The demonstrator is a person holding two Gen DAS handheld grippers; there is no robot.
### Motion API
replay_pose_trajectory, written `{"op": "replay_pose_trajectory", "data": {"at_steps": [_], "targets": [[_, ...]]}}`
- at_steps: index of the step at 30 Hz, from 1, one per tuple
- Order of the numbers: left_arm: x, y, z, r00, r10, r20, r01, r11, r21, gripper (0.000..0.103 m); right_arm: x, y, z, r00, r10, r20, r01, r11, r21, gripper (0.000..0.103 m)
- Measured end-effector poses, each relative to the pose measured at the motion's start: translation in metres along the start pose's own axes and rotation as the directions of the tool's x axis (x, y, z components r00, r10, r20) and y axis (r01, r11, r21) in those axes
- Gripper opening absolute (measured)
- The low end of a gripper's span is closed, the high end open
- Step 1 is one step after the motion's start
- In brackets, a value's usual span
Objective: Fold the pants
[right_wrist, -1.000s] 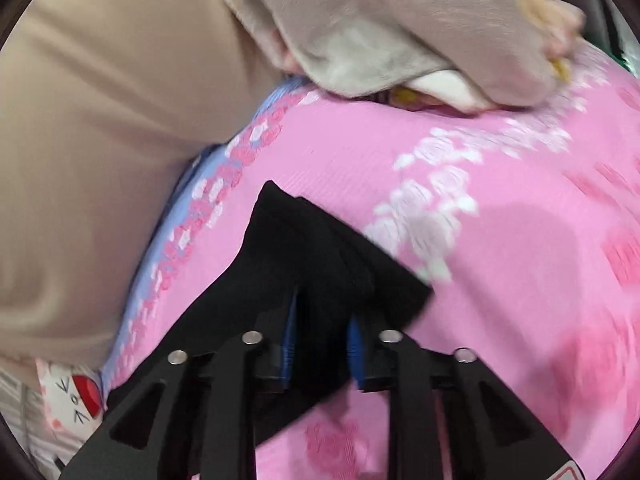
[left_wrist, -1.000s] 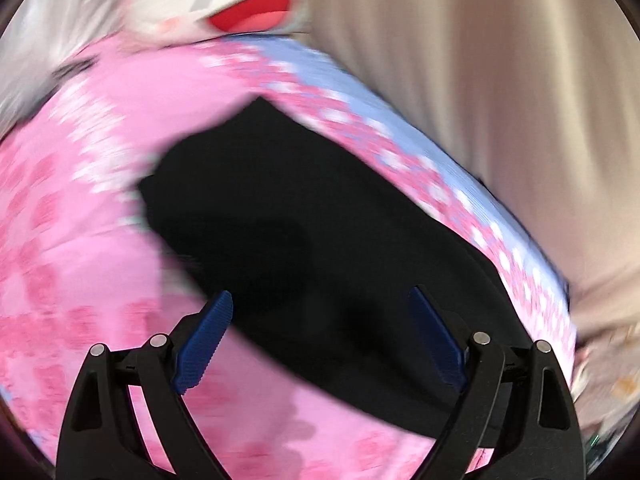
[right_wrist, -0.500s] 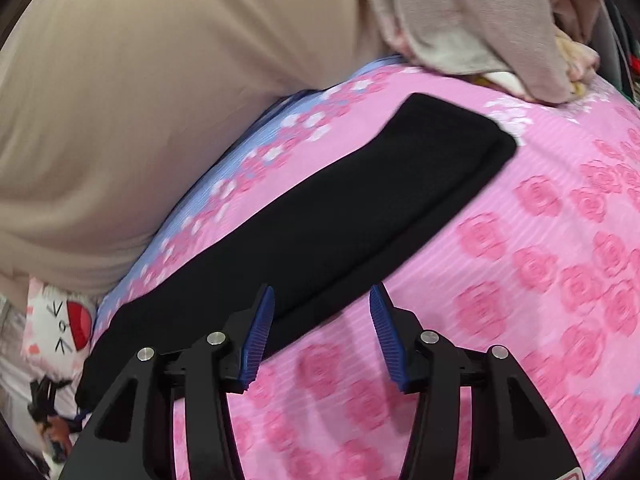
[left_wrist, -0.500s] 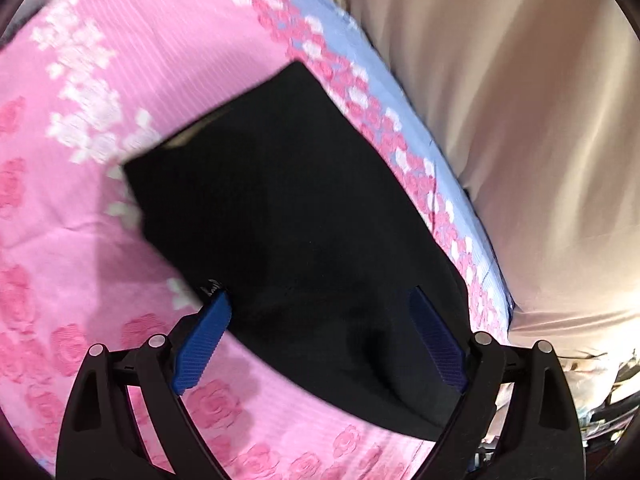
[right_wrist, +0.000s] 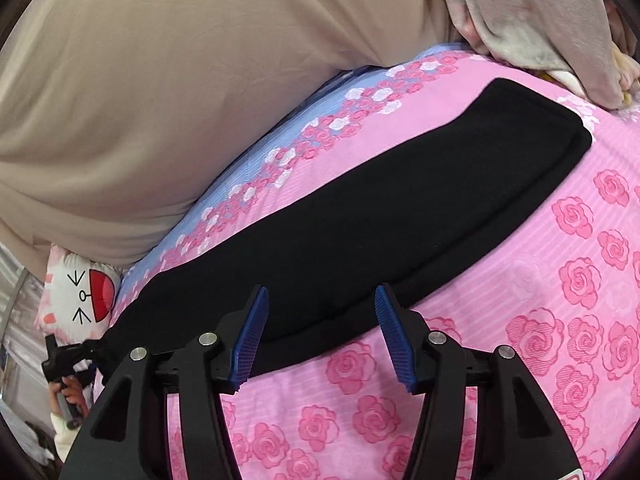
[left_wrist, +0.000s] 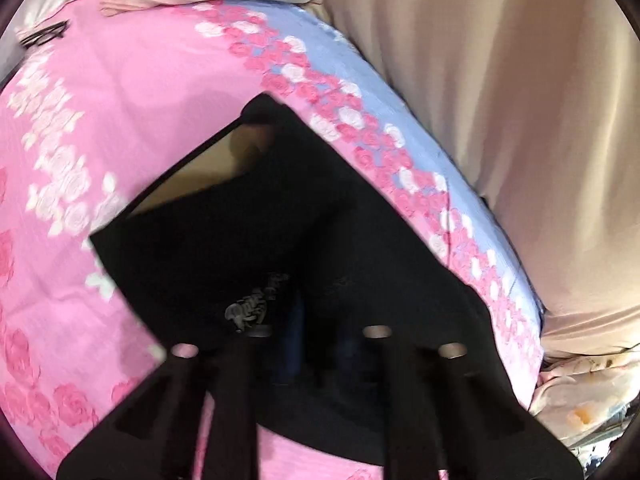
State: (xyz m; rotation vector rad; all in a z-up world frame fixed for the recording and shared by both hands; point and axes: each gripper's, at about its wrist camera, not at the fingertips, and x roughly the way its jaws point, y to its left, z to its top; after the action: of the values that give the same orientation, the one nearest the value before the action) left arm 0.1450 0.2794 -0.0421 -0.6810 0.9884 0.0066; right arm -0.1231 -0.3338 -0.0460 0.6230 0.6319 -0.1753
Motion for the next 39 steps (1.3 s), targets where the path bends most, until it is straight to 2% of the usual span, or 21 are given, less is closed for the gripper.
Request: {"op": "replay_pose_trajectory", "data": {"at_steps": [2,4,6,8,10,11,13,17,18,19,20,22,23,26,28,31,33,35,36,37,39], "targets": [[-0.019,-0.021,0.011,0.996,-0.054,0.074,0.043,0.989,0.14,0.006,0.0,0.003,0.001,1.0,0.005,-0.001,-0.005,1.0,-0.008,0.055],[-0.046,-0.037,0.011,0.98,-0.129,0.152,0.079,0.952,0.294,0.007,0.0,0.007,0.001,1.0,0.011,-0.002,-0.011,1.0,-0.017,0.055],[-0.057,-0.028,0.004,0.977,-0.154,0.149,0.087,0.92,0.381,0.01,0.002,0.012,-0.002,1.0,0.01,-0.01,-0.01,0.999,-0.039,0.055],[-0.042,0.002,0.001,0.994,-0.059,0.094,0.024,0.941,0.337,0.022,0.013,0.022,-0.007,0.999,-0.027,-0.04,0.022,0.995,-0.099,0.056],[-0.017,0.051,-0.008,0.999,0.054,-0.001,-0.053,0.97,0.236,0.025,0.024,0.04,-0.013,0.995,-0.053,-0.081,0.038,0.982,-0.183,0.057],[-0.014,0.074,-0.015,0.999,0.002,-0.038,0.005,0.981,0.195,0.024,0.033,0.061,-0.019,0.992,-0.049,-0.117,0.017,0.966,-0.259,0.057],[-0.03,0.09,-0.023,0.997,-0.073,-0.021,0.075,0.983,0.165,0.033,0.044,0.1,-0.029,0.986,-0.03,-0.161,-0.036,0.92,-0.391,0.057],[-0.07,0.09,-0.028,0.993,-0.101,0.059,0.092,0.986,0.141,0.04,0.066,0.193,-0.064,0.967,0.071,-0.243,-0.211,0.756,-0.619,0.067],[-0.077,0.087,-0.026,0.991,-0.11,0.082,0.097,0.984,0.148,0.048,0.073,0.21,-0.072,0.956,0.102,-0.275,-0.26,0.732,-0.63,0.068],[-0.081,0.084,-0.024,0.99,-0.102,0.099,0.086,0.984,0.155,0.071,0.082,0.224,-0.078,0.94,0.13,-0.315,-0.309,0.718,-0.624,0.068],[-0.082,0.081,-0.021,0.992,-0.055,0.116,0.036,0.986,0.163,0.082,0.092,0.239,-0.086,0.921,0.154,-0.357,-0.355,0.707,-0.611,0.068],[-0.08,0.079,-0.015,0.98,0.099,0.172,-0.127,0.979,0.157,0.074,0.102,0.257,-0.096,0.908,0.162,-0.385,-0.381,0.697,-0.607,0.068],[-0.085,0.078,-0.014,0.971,0.136,0.198,-0.171,0.971,0.168,0.073,0.106,0.266,-0.102,0.907,0.157,-0.391,-0.384,0.692,-0.611,0.068],[-0.108,0.078,-0.012,0.969,0.06,0.241,-0.101,0.982,0.161,0.074,0.111,0.278,-0.111,0.885,0.178,-0.43,-0.423,0.693,-0.584,0.068],[-0.108,0.072,-0.008,0.973,0.049,0.224,-0.087,0.983,0.162,0.088,0.113,0.294,-0.12,0.879,0.176,-0.444,-0.437,0.671,-0.599,0.068],[-0.076,0.078,-0.004,0.998,-0.029,0.051,0.023,0.992,0.124,0.088,0.109,0.32,-0.137,0.874,0.18,-0.451,-0.462,0.594,-0.659,0.068],[-0.052,0.084,0.0,0.994,-0.088,-0.059,0.092,0.994,0.062,0.088,0.112,0.33,-0.143,0.868,0.173,-0.466,-0.473,0.578,-0.666,0.068],[-0.03,0.087,0.007,0.979,-0.142,-0.144,0.143,0.99,-0.005,0.071,0.115,0.335,-0.147,0.863,0.17,-0.476,-0.479,0.577,-0.662,0.068],[-0.027,0.085,0.011,0.972,-0.171,-0.164,0.172,0.985,-0.012,0.037,0.117,0.336,-0.148,0.862,0.168,-0.478,-0.478,0.581,-0.658,0.068],[-0.02,0.076,0.02,0.956,-0.216,-0.199,0.223,0.975,0.014,0.012,0.119,0.335,-0.148,0.862,0.169,-0.479,-0.477,0.592,-0.649,0.068],[-0.015,0.063,0.039,0.953,-0.236,-0.191,0.249,0.967,0.047,0.006,0.123,0.333,-0.146,0.863,0.167,-0.477,-0.469,0.616,-0.633,0.068]]}}
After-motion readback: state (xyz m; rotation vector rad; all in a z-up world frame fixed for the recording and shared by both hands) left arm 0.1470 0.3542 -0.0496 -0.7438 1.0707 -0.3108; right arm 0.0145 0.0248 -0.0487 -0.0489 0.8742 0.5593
